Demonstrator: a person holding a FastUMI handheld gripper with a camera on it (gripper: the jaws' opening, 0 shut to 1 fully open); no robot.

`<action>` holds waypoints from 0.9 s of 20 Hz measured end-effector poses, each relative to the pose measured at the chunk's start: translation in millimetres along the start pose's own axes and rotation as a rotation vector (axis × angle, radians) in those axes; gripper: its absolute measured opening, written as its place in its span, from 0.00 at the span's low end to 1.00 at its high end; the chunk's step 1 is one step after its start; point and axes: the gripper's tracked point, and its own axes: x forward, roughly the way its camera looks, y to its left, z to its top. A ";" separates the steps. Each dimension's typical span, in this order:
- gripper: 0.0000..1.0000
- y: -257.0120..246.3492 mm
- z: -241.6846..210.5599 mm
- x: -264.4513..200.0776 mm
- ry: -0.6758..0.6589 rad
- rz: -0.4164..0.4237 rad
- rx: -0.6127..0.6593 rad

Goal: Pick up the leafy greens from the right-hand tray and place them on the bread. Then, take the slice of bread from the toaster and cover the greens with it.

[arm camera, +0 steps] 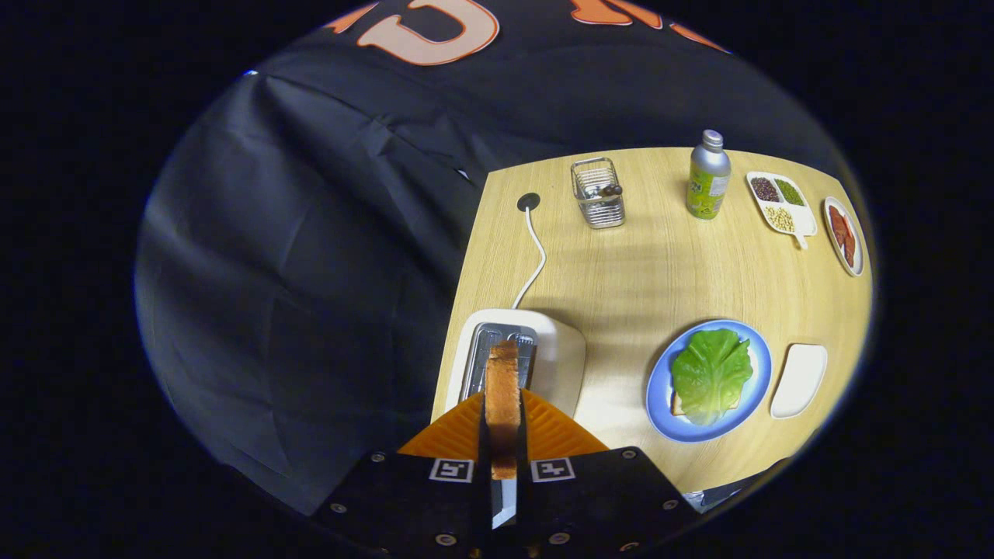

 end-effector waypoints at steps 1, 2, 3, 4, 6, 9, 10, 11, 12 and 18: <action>0.12 -9.3 2.5 -5.0 -0.008 -0.004 0.007; 0.12 -19.8 3.5 -7.7 -0.015 -0.009 0.016; 0.13 -29.0 4.5 -11.5 -0.018 -0.005 0.032; 0.13 -37.1 3.2 -14.7 -0.017 -0.003 0.049; 0.13 -59.5 -0.4 -18.8 -0.007 -0.014 0.070; 0.13 -96.9 -9.8 -20.5 0.007 -0.054 0.081; 0.13 -105.2 -13.6 -19.3 0.015 -0.056 0.092; 0.13 -114.0 -16.3 -18.3 0.021 -0.055 0.101; 0.12 -124.3 -18.4 -16.2 0.024 -0.057 0.105; 0.13 -178.9 -36.7 3.4 0.060 -0.066 0.138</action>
